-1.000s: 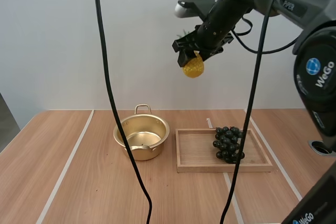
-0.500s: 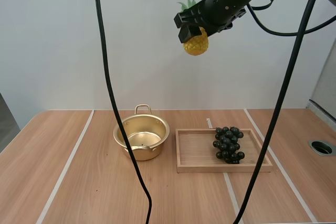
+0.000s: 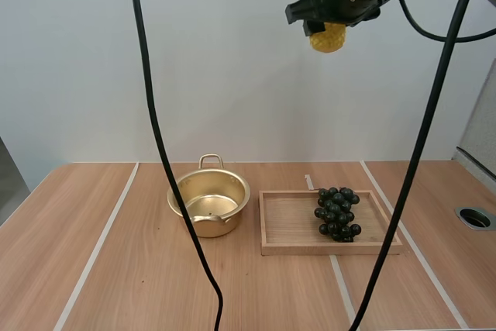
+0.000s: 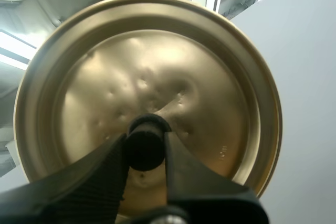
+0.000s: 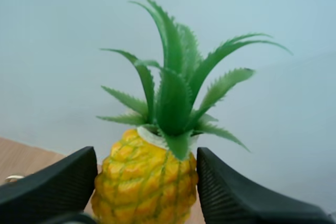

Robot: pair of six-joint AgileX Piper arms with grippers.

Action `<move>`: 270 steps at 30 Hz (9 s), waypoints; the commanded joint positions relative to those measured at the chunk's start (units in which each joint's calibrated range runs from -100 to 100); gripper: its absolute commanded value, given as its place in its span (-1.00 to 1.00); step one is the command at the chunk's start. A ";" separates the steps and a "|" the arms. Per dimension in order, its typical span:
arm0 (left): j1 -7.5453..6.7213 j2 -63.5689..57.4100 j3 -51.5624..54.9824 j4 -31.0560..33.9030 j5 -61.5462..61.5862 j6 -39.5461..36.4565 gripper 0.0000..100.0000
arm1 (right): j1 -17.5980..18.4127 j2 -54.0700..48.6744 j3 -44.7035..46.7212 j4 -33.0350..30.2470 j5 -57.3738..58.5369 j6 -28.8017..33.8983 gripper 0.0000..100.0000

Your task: Open the pot, put the pineapple inside, and close it

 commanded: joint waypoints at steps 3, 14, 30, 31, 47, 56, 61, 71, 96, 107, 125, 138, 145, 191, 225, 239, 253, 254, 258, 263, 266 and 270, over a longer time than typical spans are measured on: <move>-0.03 -1.46 -0.50 0.44 -2.52 -0.64 -1.00 | -1.65 -2.25 -0.35 -1.54 -9.34 3.49 -1.00; -0.03 -1.57 -0.50 0.44 -7.13 -0.64 -1.00 | -1.73 -4.89 -0.35 2.34 -14.35 1.54 -1.00; 3.76 -2.72 -0.50 -16.79 -56.95 -0.64 -1.00 | -1.73 -3.64 0.48 14.87 -13.58 -7.27 -1.00; 3.84 -2.72 -0.50 -17.49 -58.79 -0.64 -1.00 | -1.73 -3.29 0.64 17.30 -12.90 -9.03 -1.00; 3.92 -3.54 -0.50 -17.62 -67.15 2.80 -1.00 | 0.74 16.75 5.19 42.50 18.06 -26.16 -1.00; 3.92 -3.54 -0.50 -17.62 -67.15 5.99 -1.00 | 10.27 28.57 5.19 37.10 21.66 -26.96 -1.00; 3.92 -3.54 -0.50 -17.62 -67.15 6.46 -1.00 | 14.20 34.66 5.19 33.21 20.37 -25.73 -1.00; 3.92 -3.54 -0.50 -17.62 -67.15 7.16 -1.00 | 16.13 40.68 5.77 21.69 12.74 -18.55 -1.00; 3.92 -3.42 -0.50 -17.62 -64.47 7.55 -1.00 | 16.20 45.17 6.05 12.64 17.18 -13.86 0.66; 3.92 -3.42 -0.50 -17.62 -63.93 7.55 -1.00 | 16.76 43.56 5.88 16.06 17.38 -17.85 1.00; 3.92 -3.42 -0.50 -17.62 -60.72 7.55 -1.00 | 16.76 32.10 -1.96 4.39 22.88 -11.00 1.00; 3.92 -3.42 -0.50 -17.62 -60.20 7.55 -1.00 | 16.39 21.71 -1.96 -18.87 24.40 4.33 1.00; 3.92 -3.42 -0.50 -17.73 -60.04 7.55 -1.00 | 12.73 12.51 -1.96 -19.19 18.40 7.87 1.00; 3.92 -0.38 0.20 -22.66 38.67 7.20 -1.00 | 2.44 -16.62 -1.67 -23.95 -13.52 14.83 1.00; 3.92 33.73 1.68 -12.33 81.27 -14.14 -1.00 | 2.44 -16.62 -1.67 -24.72 -12.00 14.83 1.00; 3.92 38.92 17.07 -11.00 81.27 -10.86 -1.00 | 2.44 -16.62 -1.67 -24.83 -12.32 14.83 1.00; 3.74 38.92 26.11 -10.15 80.85 -8.38 -1.00 | 2.44 -16.37 -1.67 -24.83 -12.32 14.83 1.00; 3.74 38.92 26.11 -10.15 80.38 -8.38 -1.00 | 2.44 -16.37 -1.67 -24.83 -12.32 14.83 1.00; 3.74 38.92 26.11 -10.40 77.87 -6.88 -1.00 | 2.44 -16.37 -1.67 -24.83 -12.32 14.83 1.00; 3.37 38.92 26.11 -10.61 73.95 -5.54 -1.00 | 2.44 -16.37 -1.67 -24.83 -12.32 14.83 1.00; 1.84 38.92 26.11 -10.61 73.75 -4.85 -1.00 | 2.44 -16.37 -1.67 -24.83 -12.32 14.83 1.00; -0.24 38.92 26.11 -8.55 70.76 -4.85 -1.00 | 2.44 -16.24 -1.67 -24.83 -12.32 14.83 1.00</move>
